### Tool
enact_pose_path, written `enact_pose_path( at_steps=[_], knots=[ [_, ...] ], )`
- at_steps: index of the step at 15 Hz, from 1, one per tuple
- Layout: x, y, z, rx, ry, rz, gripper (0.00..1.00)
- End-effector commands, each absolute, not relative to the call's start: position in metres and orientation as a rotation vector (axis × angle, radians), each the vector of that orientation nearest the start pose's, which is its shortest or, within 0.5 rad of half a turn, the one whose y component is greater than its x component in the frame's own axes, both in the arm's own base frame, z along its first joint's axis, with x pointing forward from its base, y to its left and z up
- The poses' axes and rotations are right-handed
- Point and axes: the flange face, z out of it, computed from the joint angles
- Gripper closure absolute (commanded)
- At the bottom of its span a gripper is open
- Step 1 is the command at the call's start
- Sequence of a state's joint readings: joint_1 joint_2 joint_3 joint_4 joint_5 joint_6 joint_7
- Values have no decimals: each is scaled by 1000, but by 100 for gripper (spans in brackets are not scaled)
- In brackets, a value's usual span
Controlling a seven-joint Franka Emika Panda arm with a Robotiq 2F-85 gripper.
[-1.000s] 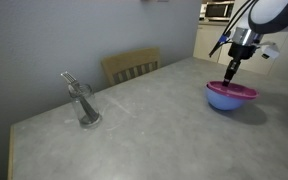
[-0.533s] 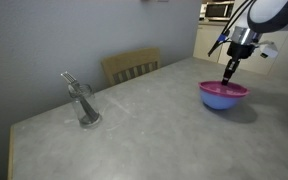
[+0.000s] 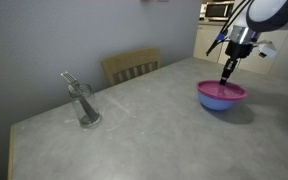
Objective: Take the lid and put it on the table
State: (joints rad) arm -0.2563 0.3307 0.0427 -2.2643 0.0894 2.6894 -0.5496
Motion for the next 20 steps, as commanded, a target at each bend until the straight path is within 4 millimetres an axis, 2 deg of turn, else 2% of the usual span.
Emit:
enact_pose_path(
  at_steps=[1,11,20],
  knots=[
    [529,-119,228,-3080,-404,-158,97],
    [522,-115,242,-3072,-377,-130,97],
    [523,-100,264,-3019,-395,-124,97]
  ],
)
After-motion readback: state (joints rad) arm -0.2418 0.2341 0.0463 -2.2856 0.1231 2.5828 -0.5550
